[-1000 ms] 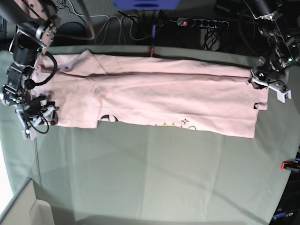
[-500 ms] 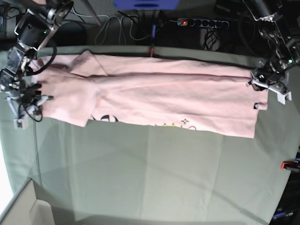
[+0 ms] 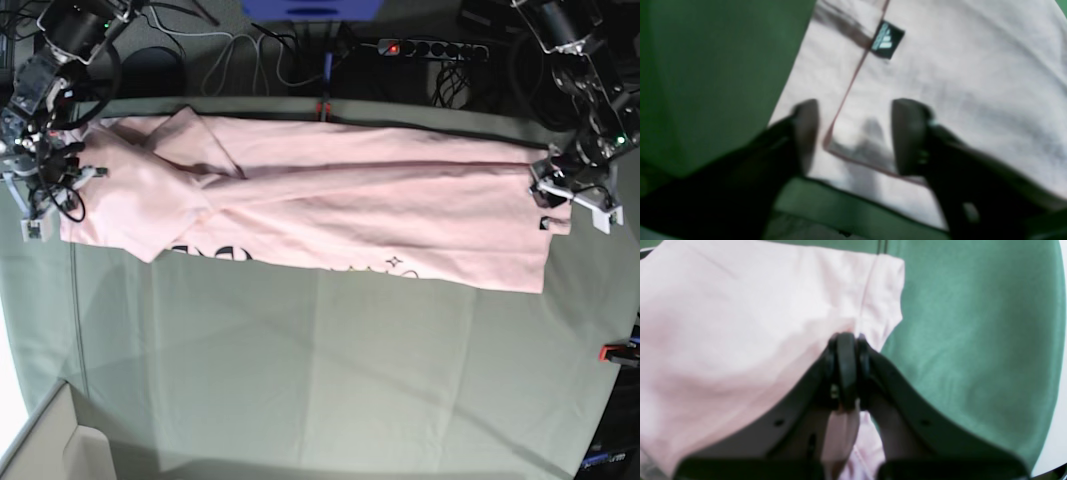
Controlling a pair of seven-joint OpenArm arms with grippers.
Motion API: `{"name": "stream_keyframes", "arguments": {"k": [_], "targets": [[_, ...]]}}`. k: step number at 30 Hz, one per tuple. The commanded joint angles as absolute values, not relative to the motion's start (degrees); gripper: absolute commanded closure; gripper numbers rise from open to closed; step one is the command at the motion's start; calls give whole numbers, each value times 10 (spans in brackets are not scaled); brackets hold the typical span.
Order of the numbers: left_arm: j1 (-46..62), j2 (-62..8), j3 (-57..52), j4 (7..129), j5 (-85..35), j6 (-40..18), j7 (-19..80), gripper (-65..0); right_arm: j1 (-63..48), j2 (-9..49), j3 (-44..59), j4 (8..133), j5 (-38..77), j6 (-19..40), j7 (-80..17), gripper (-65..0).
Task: Layout the t-shirt on the table in an organized manner, then fold the t-shirt properly
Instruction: 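Grasp the strip end with the left gripper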
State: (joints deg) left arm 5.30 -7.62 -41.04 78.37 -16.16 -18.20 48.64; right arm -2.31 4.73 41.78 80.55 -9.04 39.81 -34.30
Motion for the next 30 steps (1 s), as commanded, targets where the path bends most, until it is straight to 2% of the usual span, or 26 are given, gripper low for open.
{"name": "stream_keyframes", "arguments": {"k": [1,4,7,12,18,30], "targets": [[48,-84,-411,794,-167,-184,479,-406,-21,51,419,812,-86,400,-333,0],[48,-87,-411,794,-167,-185,479,-482,-20,50,419,799,-86,400,-333,0],[46,-89,-411,795,-167,-185,479,-521,-20,51,429,793,-86,400,-333,0],[44,-112,-411,814,-167,-185,475,-523,-25,50,470,793,-86,400,-333,0],[9,-124,-407,795,-163,-185,473,-525,-39,44,465,792,-86,400,-333,0],[-55,-120,-401,653,-119,-186,455,-525,-52,22,464,801,-86,400,-333,0]]}}
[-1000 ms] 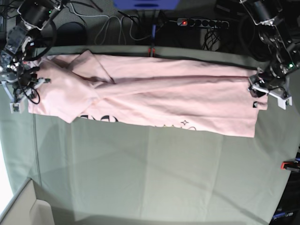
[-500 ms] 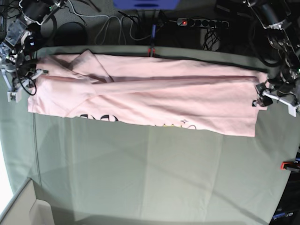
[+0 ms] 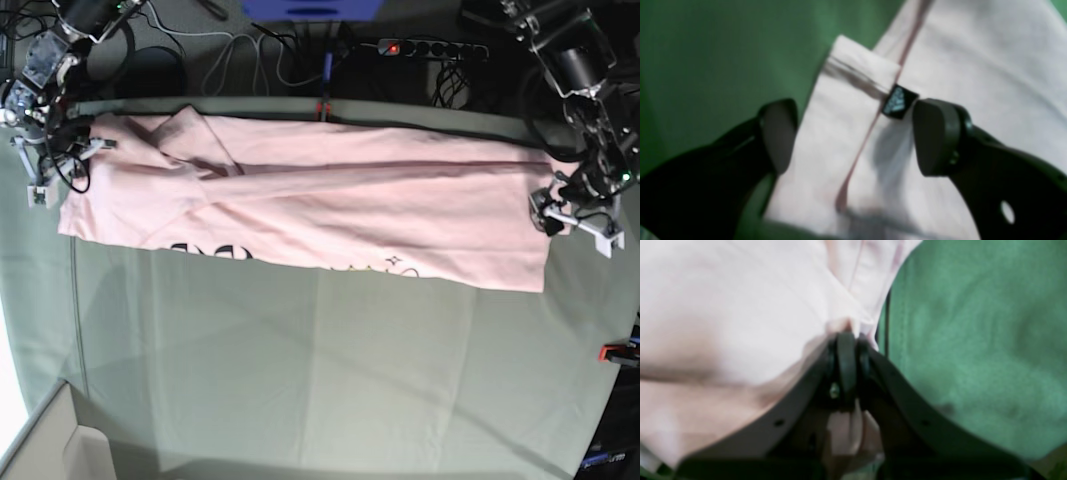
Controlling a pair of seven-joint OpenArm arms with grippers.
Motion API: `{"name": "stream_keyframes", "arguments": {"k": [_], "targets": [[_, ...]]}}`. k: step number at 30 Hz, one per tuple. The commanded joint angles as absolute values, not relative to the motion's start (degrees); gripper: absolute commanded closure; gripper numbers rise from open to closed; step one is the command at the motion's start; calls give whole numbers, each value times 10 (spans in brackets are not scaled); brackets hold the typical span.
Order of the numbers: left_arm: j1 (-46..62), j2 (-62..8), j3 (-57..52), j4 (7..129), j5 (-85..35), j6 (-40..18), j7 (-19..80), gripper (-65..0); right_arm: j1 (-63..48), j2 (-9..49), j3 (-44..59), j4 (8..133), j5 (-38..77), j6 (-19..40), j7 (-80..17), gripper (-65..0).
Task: Layout the t-shirt on the table in an organized manner, then fold the t-shirt properly
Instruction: 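Grasp the strip end with the left gripper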
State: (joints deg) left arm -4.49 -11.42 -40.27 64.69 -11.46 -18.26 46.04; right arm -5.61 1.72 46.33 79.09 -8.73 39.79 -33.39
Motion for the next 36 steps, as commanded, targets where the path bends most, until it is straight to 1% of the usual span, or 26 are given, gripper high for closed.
{"name": "stream_keyframes", "arguments": {"k": [1,3,6,13,14,15,16,21,26,27,30,33,36], "targets": [[-55,-120,-393,646,-110,-186,440,-525,-52,21,464,801,-86,400,-333,0],[-52,-120,-367,628,-95,-186,401,-525,-52,21,464,801,-86,400,-333,0],[-52,-124,-341,587,-87,-186,371,-525,-52,21,464,801,-86,400,-333,0],[-33,-121,-320,572,-90,-187,366,-519,-52,24,464,801,-86,400,-333,0],[-31,-121,-320,572,-90,-187,366,-507,-52,24,464,801,-86,400,-333,0],[-31,-120,-320,571,-90,-187,366,-481,-52,24,464,801,-86,400,-333,0],[-30,-120,-320,571,-90,-187,366,-438,-52,24,464,801,-86,400,-333,0],[-24,-120,-322,565,-90,-187,364,-170,-51,24,464,801,-86,400,-333,0],[-19,-118,-320,588,-90,-188,366,-10,-49,22,464,801,-86,400,-333,0],[-19,-118,-320,596,-90,-188,371,0,-49,22,464,801,-86,400,-333,0],[-14,-108,-325,640,-90,-188,371,-2,-48,22,464,801,-86,400,-333,0],[11,-102,-320,708,-90,-187,371,-2,-48,22,464,801,-86,400,-333,0],[26,-82,-324,772,-89,-186,372,-2,-48,22,464,801,-86,400,-333,0]]}}
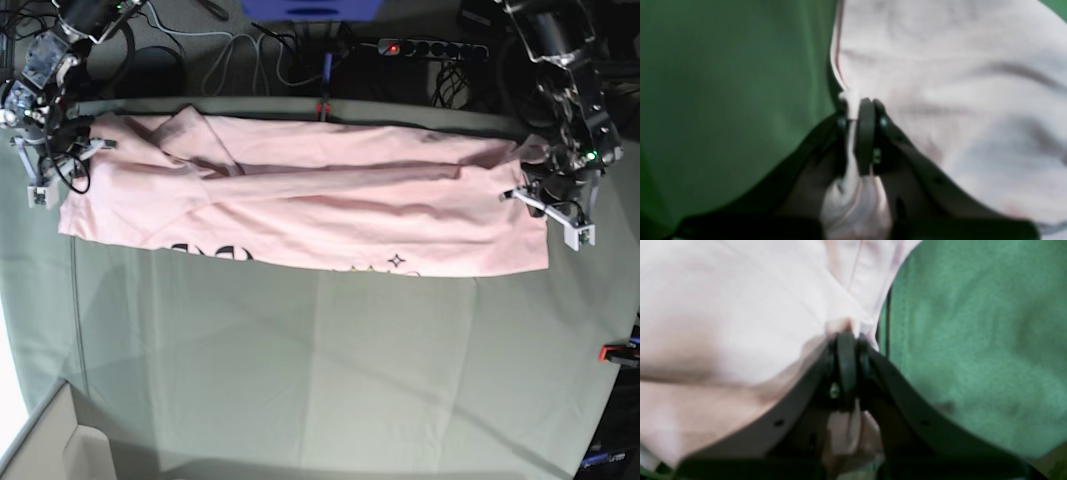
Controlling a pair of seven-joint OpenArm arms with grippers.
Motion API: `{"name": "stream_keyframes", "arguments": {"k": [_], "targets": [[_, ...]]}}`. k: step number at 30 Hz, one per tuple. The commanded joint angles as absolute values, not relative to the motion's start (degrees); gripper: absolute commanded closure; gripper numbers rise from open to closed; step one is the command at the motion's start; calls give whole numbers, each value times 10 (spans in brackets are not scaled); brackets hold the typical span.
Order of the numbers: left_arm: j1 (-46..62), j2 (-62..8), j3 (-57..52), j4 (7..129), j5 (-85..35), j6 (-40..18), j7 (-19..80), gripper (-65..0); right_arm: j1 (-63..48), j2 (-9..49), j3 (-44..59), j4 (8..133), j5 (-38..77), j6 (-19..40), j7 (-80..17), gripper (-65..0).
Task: Layout the t-shirt on the table in an organized manner, then fold the t-shirt properly
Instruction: 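Grasp the strip end with the left gripper, then fold the strip end with the left gripper toward the right gripper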
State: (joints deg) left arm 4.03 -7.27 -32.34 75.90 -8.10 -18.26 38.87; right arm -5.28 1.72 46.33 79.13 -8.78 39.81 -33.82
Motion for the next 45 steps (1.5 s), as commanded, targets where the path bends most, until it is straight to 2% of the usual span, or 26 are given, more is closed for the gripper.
{"name": "stream_keyframes", "arguments": {"k": [1,10,14,20,30,35,45], "targets": [[30,-78,-322,793,-88,-184,372,-2,-48,22,464,801,-86,400,-333,0],[53,-7,-313,922,-86,-182,381,-2,-47,22,464,801,-86,400,-333,0],[71,30,-265,990,-86,-182,420,-2,-39,22,463,801,-87,400,-334,0],[96,80,-160,1039,-86,-180,425,-2,-39,22,463,801,-87,400,-334,0],[109,78,37,996,-85,-177,421,-2,-39,24,463,801,-87,400,-334,0],[94,78,80,950,-85,-138,420,-2,-39,25,463,801,-87,400,-334,0],[56,82,160,875,-86,-135,372,-2,-39,25,463,799,-87,400,-334,0]]}}
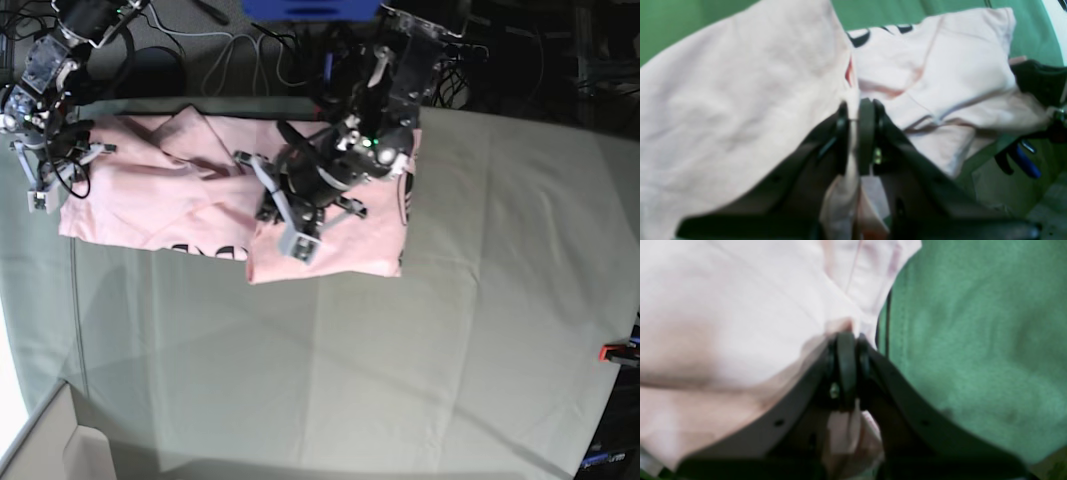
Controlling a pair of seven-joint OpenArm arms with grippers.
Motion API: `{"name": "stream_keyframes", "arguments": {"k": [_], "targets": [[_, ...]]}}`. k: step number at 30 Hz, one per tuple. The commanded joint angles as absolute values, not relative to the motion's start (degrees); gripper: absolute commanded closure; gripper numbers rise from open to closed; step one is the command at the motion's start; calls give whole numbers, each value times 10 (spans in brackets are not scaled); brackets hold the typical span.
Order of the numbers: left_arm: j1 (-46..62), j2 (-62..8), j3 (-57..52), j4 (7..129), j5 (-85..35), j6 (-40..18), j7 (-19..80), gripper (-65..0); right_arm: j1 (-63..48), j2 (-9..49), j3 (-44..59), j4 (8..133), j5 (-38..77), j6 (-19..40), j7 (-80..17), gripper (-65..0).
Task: Layout the t-shirt on the table in an organized manner, then fold the t-shirt properly
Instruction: 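Fold the strip end with the left gripper toward the right gripper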
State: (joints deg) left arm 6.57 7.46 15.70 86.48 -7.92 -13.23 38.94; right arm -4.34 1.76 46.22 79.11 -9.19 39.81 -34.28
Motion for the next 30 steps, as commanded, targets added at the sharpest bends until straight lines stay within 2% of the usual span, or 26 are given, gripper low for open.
{"name": "stream_keyframes", "arguments": {"k": [1,5,9,13,16,18,21,23,24,30], "targets": [[55,82,164,869,-87,-132,371,-2,-39,25,463,800,-87,400,-334,0],[51,81,167,836,-89,-124,369,-4,-40,25,459,800,-87,400,-337,-1],[31,83,167,799,-90,-124,374,-5,-44,36,432,801,-87,400,-339,-114],[29,84,166,793,-91,-124,375,-10,-42,36,450,811,-87,400,-340,-235],[29,87,166,793,-91,-124,375,-84,-40,27,480,853,-87,400,-340,-302],[29,89,166,793,-91,-124,375,-169,-40,18,484,879,-87,400,-340,-335],[30,90,166,796,-91,-127,375,-307,-42,16,483,903,-87,400,-340,-359],[32,90,167,814,-91,-127,375,-373,-41,16,483,905,-87,400,-340,-361],[33,88,167,825,-91,-127,375,-389,-40,16,483,902,-87,400,-340,-361],[34,85,163,903,-91,-126,375,-389,-16,23,484,807,-88,400,-340,-361]]}}
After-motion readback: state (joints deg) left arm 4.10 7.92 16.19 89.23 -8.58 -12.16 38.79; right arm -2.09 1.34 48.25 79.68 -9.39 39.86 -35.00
